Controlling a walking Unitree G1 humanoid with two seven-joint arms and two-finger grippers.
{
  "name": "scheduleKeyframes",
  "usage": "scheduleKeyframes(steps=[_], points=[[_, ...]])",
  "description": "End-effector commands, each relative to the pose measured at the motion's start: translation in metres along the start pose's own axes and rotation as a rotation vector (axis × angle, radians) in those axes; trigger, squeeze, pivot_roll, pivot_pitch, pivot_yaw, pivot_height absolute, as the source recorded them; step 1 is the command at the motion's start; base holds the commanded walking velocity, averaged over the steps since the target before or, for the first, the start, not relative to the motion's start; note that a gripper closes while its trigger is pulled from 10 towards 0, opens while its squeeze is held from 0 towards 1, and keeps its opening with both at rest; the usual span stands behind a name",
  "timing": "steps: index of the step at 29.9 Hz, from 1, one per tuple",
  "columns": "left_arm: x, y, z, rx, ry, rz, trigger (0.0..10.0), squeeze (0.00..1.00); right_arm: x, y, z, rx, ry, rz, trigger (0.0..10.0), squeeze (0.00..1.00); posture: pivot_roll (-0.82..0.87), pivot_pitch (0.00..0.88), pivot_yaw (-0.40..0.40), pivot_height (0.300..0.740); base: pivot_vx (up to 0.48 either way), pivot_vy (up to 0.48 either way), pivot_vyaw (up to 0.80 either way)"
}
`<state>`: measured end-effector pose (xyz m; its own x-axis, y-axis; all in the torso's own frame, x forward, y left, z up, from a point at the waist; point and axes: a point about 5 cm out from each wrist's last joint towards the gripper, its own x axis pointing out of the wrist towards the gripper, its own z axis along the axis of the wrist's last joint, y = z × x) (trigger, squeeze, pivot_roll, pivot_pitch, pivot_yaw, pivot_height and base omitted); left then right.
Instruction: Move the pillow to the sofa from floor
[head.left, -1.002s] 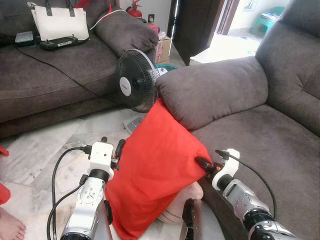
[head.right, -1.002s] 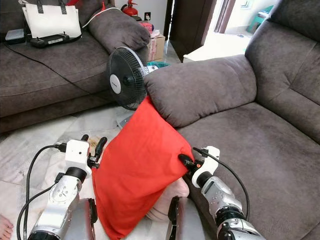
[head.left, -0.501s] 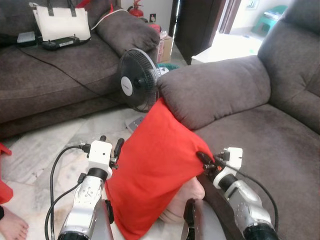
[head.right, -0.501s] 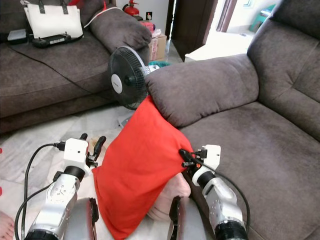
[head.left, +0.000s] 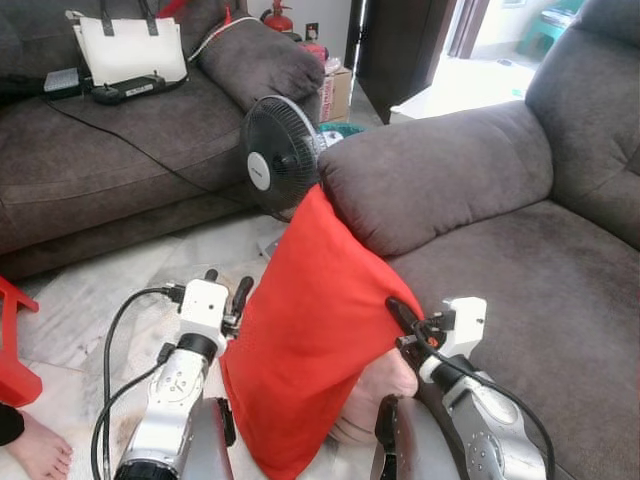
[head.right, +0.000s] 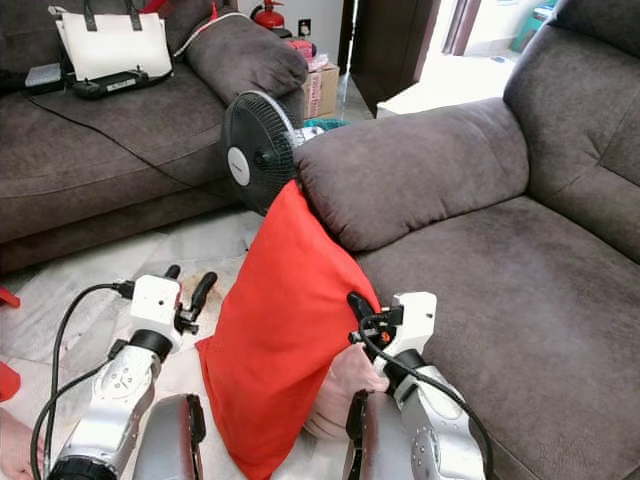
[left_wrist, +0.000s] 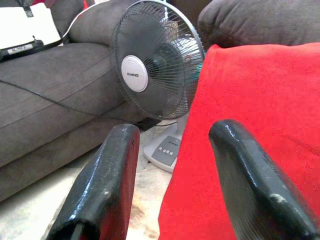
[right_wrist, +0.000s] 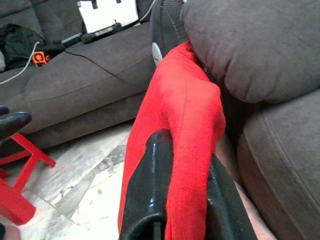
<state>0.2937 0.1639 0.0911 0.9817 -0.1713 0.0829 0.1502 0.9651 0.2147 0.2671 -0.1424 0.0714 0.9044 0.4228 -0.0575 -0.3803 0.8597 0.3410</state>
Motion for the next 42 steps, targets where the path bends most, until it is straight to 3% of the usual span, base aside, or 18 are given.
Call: scheduleKeyframes(steps=[1, 2, 3, 4, 11, 12, 35, 42], points=[[0.0, -0.002, -0.002, -0.001, 0.017, -0.014, 10.0, 0.0, 0.001, 0.005, 0.02, -0.033, -0.086, 0.021, 10.0, 0.0, 0.1, 0.0, -0.068, 0.5, 0.0, 0.0, 0.0], [-0.001, -0.002, -0.003, -0.002, 0.018, -0.014, 10.0, 0.0, 0.001, 0.009, 0.021, -0.028, -0.093, 0.044, 7.5, 0.0, 0.1, 0.0, -0.069, 0.5, 0.0, 0.0, 0.0], [-0.001, -0.002, -0.003, -0.002, 0.019, -0.014, 10.0, 0.0, 0.001, 0.011, 0.021, -0.026, -0.098, 0.056, 7.5, 0.0, 0.1, 0.0, -0.069, 0.5, 0.0, 0.0, 0.0], [-0.002, -0.002, -0.003, -0.001, 0.02, -0.014, 10.0, 0.0, 0.0, 0.013, 0.024, 0.006, -0.131, 0.057, 0.0, 0.0, 0.1, 0.0, -0.071, 0.5, 0.0, 0.0, 0.0], [-0.002, -0.001, -0.004, -0.001, 0.02, -0.011, 10.0, 0.0, 0.003, 0.013, 0.024, -0.019, -0.102, 0.051, 0.0, 0.0, 0.1, 0.0, -0.078, 0.5, 0.0, 0.0, 0.0], [-0.002, -0.002, -0.003, -0.002, 0.019, -0.01, 10.0, 0.0, 0.004, 0.017, 0.025, -0.037, -0.103, 0.07, 10.0, 0.0, 0.1, 0.0, -0.08, 0.5, 0.0, 0.0, 0.0], [-0.001, 0.001, -0.003, -0.004, 0.019, 0.007, 10.0, 0.0, 0.01, 0.027, 0.027, -0.017, -0.127, 0.09, 10.0, 0.0, 0.11, 0.0, -0.082, 0.5, 0.0, 0.0, 0.0], [-0.001, 0.003, -0.003, -0.002, 0.02, 0.009, 10.0, 0.0, 0.012, 0.03, 0.027, -0.011, -0.131, 0.095, 10.0, 0.0, 0.11, 0.0, -0.08, 0.542, 0.0, 0.0, 0.0]])
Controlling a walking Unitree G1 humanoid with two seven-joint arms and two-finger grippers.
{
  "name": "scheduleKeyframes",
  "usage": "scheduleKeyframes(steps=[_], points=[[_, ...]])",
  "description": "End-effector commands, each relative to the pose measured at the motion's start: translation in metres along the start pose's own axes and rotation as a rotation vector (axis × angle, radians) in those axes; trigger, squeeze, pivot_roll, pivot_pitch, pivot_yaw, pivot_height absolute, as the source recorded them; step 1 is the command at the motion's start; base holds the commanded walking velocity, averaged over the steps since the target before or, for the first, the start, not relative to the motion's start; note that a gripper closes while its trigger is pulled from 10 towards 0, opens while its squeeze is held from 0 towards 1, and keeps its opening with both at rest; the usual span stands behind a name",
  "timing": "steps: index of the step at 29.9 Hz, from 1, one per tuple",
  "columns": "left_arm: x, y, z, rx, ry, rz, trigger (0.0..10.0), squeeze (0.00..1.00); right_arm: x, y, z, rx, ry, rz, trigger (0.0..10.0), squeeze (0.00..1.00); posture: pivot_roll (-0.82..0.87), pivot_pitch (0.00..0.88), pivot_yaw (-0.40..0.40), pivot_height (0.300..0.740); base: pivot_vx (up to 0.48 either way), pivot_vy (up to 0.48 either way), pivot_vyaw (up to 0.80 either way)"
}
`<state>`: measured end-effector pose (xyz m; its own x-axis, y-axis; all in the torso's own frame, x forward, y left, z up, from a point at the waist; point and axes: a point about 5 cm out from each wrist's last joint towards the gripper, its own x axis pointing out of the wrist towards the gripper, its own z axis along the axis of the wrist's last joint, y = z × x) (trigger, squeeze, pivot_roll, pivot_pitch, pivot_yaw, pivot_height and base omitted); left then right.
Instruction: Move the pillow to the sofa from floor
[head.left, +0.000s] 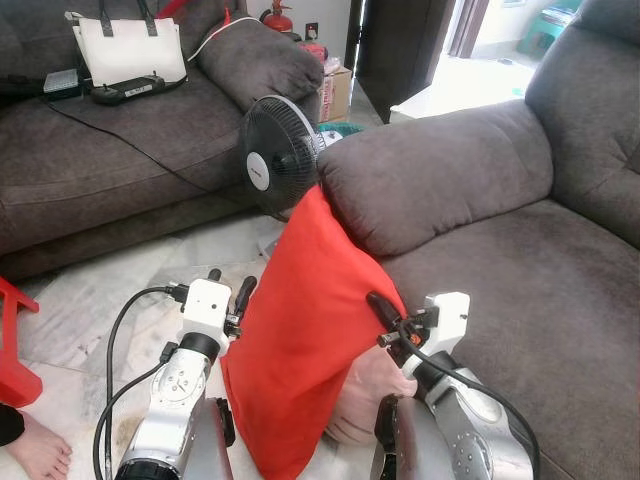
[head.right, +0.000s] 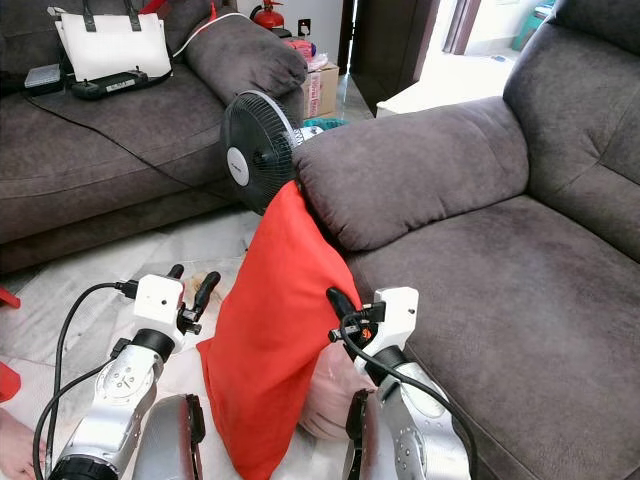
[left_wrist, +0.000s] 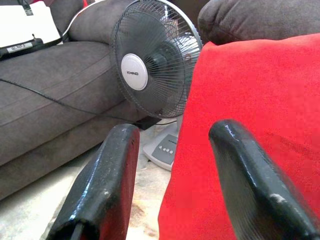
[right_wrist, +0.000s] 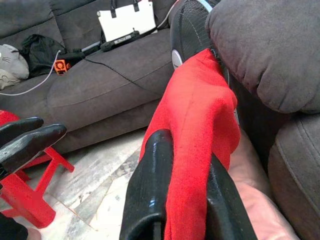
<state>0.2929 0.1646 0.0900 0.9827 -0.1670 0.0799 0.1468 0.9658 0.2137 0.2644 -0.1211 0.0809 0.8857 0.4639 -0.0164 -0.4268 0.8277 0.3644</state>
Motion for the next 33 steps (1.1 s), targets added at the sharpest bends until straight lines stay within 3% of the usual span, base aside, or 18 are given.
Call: scheduleKeyframes(steps=[1, 21, 33], points=[[-0.0002, 0.0023, -0.0024, 0.0, 0.016, 0.005, 10.0, 0.0, 0.0074, 0.0072, 0.0247, -0.036, -0.106, 0.04, 10.0, 0.0, 0.11, 0.0, -0.08, 0.547, 0.0, 0.0, 0.0], [-0.0003, 0.0015, -0.003, -0.003, 0.018, 0.001, 10.0, 0.0, 0.0085, 0.0068, 0.026, -0.031, -0.114, 0.043, 10.0, 0.0, 0.11, 0.0, -0.081, 0.69, 0.0, 0.0, 0.0], [0.0001, 0.0026, -0.004, -0.019, 0.021, 0.001, 10.0, 0.0, 0.0101, 0.0045, 0.026, -0.026, -0.114, 0.033, 10.0, 0.0, 0.12, 0.0, -0.078, 0.699, 0.0, 0.0, 0.0]])
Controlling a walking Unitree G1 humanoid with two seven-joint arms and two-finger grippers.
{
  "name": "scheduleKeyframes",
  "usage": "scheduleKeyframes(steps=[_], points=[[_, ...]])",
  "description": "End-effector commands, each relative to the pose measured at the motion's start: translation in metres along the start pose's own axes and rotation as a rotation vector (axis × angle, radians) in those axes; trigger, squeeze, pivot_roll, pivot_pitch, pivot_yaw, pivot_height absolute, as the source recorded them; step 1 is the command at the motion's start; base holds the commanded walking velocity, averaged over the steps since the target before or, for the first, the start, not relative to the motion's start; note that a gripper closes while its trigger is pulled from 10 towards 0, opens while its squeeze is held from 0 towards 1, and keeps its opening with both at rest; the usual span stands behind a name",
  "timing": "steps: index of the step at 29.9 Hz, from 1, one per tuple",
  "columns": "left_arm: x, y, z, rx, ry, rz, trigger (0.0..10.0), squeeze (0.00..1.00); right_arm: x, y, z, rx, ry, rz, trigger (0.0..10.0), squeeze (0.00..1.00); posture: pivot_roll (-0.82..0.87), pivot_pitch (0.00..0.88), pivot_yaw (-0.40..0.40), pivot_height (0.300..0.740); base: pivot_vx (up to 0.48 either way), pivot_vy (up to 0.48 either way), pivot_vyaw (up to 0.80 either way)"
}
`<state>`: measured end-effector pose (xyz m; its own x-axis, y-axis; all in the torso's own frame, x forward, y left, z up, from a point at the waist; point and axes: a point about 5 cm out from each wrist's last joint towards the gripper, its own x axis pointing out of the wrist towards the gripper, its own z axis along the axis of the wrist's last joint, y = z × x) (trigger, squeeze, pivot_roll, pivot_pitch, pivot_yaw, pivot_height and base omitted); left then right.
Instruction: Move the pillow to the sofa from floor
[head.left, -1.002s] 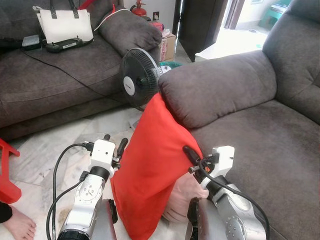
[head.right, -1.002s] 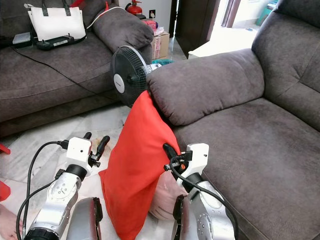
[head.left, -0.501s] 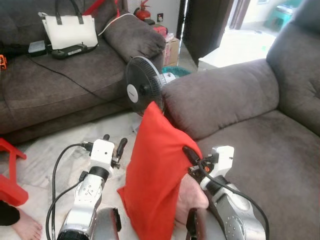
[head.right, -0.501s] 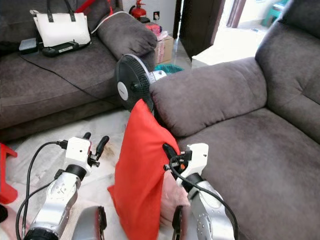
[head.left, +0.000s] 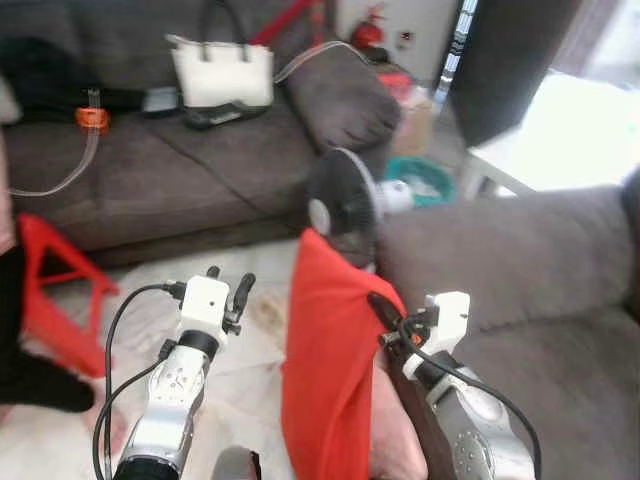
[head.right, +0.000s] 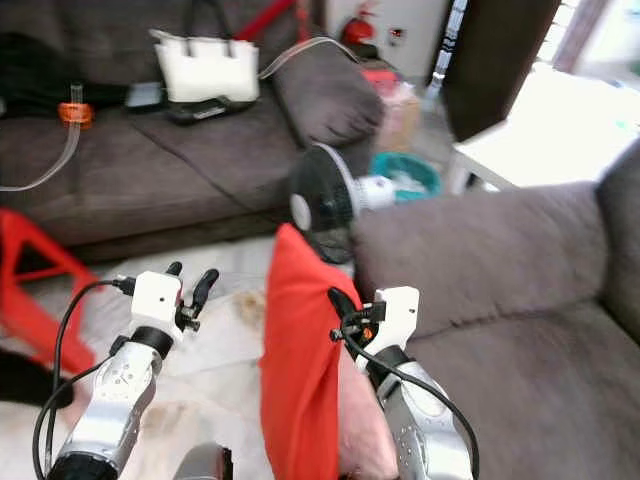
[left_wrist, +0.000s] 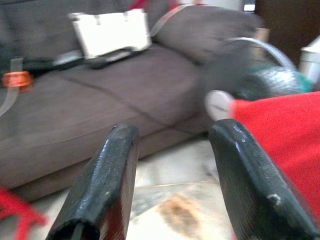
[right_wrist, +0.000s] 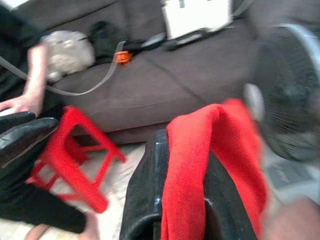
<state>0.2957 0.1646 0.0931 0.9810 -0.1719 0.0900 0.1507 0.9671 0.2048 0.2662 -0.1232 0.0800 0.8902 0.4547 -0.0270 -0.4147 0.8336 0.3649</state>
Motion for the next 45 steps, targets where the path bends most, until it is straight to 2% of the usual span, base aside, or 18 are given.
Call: scheduleKeyframes(steps=[1, 36, 45], points=[[-0.003, 0.001, -0.007, -0.01, 0.032, 0.001, 10.0, 0.0, 0.01, 0.007, 0.026, -0.027, -0.122, 0.046, 10.0, 0.0, 0.12, 0.0, -0.077, 0.699, 0.0, 0.0, 0.0], [-0.003, 0.0, -0.007, -0.002, 0.032, -0.021, 10.0, 0.0, 0.009, -0.001, 0.023, -0.047, -0.103, 0.01, 10.0, 0.0, 0.12, 0.0, -0.073, 0.699, 0.0, 0.0, 0.0], [-0.002, -0.001, -0.007, -0.004, 0.03, -0.024, 10.0, 0.0, 0.006, -0.015, 0.027, -0.07, -0.101, -0.032, 10.0, 0.0, 0.12, 0.0, -0.073, 0.699, 0.0, 0.0, 0.0]])
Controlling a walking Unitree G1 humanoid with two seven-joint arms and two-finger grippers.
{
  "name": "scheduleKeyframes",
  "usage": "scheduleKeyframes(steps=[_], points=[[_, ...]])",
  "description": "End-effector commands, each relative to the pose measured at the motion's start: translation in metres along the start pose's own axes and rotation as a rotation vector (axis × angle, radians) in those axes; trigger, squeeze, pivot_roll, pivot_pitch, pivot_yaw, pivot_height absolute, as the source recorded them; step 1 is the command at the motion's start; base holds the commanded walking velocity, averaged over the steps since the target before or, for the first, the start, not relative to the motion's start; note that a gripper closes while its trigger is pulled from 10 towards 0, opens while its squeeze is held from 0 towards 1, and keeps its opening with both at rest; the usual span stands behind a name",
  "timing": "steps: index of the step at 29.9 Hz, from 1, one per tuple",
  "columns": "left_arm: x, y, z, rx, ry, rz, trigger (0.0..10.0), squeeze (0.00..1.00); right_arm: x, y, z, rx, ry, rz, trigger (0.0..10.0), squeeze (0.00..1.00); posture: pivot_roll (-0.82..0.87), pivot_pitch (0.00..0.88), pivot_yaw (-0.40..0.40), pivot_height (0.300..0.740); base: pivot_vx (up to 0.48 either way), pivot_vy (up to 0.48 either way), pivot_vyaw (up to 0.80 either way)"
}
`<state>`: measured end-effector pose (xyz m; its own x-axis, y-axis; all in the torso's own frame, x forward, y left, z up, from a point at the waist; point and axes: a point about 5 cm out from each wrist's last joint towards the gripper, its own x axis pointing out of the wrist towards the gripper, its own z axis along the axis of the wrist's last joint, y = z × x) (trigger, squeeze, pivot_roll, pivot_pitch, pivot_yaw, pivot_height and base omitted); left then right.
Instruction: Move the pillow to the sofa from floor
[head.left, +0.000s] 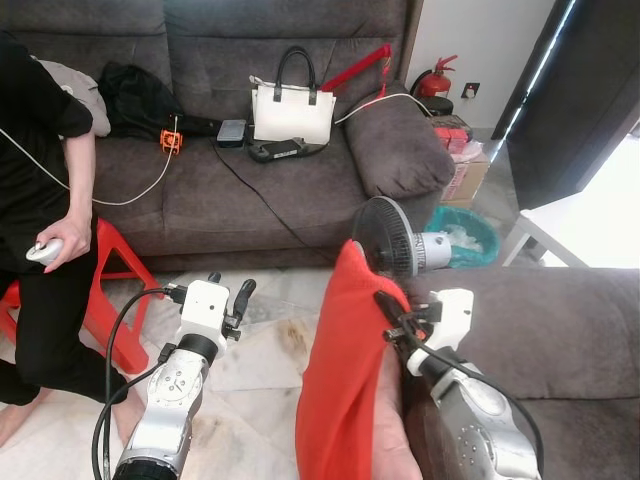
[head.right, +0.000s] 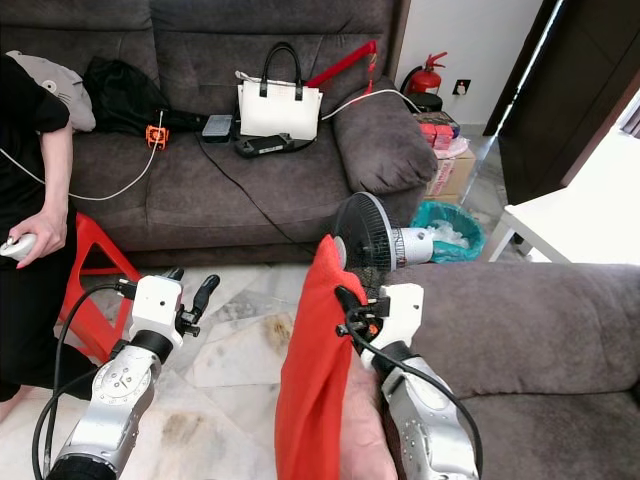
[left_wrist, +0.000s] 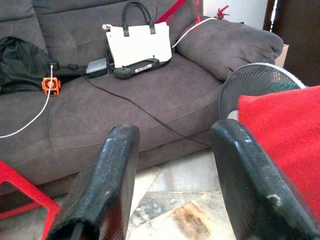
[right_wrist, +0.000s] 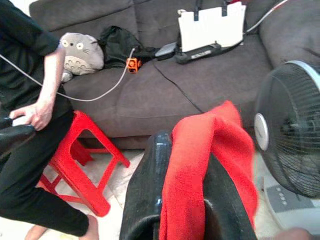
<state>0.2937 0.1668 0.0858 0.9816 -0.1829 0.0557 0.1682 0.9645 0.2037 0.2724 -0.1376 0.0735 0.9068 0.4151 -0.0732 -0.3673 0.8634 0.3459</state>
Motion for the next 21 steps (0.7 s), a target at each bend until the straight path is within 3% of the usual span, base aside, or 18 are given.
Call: scheduleKeyframes(steps=[1, 6, 10, 21], points=[[0.0008, -0.0011, 0.0008, -0.002, -0.002, -0.006, 10.0, 0.0, 0.006, 0.0005, 0.0283, -0.049, -0.132, 0.018, 10.0, 0.0, 0.12, 0.0, -0.073, 0.699, 0.0, 0.0, 0.0], [0.0009, -0.0013, 0.0009, -0.001, -0.002, -0.01, 10.0, 0.0, 0.0047, -0.0062, 0.0308, -0.047, -0.141, -0.014, 10.0, 0.0, 0.12, 0.0, -0.073, 0.707, 0.0, 0.0, 0.0], [0.0007, -0.0015, 0.0009, 0.001, -0.002, -0.013, 10.0, 0.0, 0.0045, -0.0081, 0.0295, -0.054, -0.134, -0.025, 10.0, 0.0, 0.12, 0.0, -0.072, 0.738, -0.251, 0.0, 0.0], [0.0009, -0.0015, 0.0012, 0.005, -0.003, -0.013, 10.0, 0.0, 0.0076, -0.0092, 0.0271, -0.067, -0.121, -0.045, 10.0, 0.0, 0.12, 0.0, -0.072, 0.738, -0.255, 0.0, 0.0]])
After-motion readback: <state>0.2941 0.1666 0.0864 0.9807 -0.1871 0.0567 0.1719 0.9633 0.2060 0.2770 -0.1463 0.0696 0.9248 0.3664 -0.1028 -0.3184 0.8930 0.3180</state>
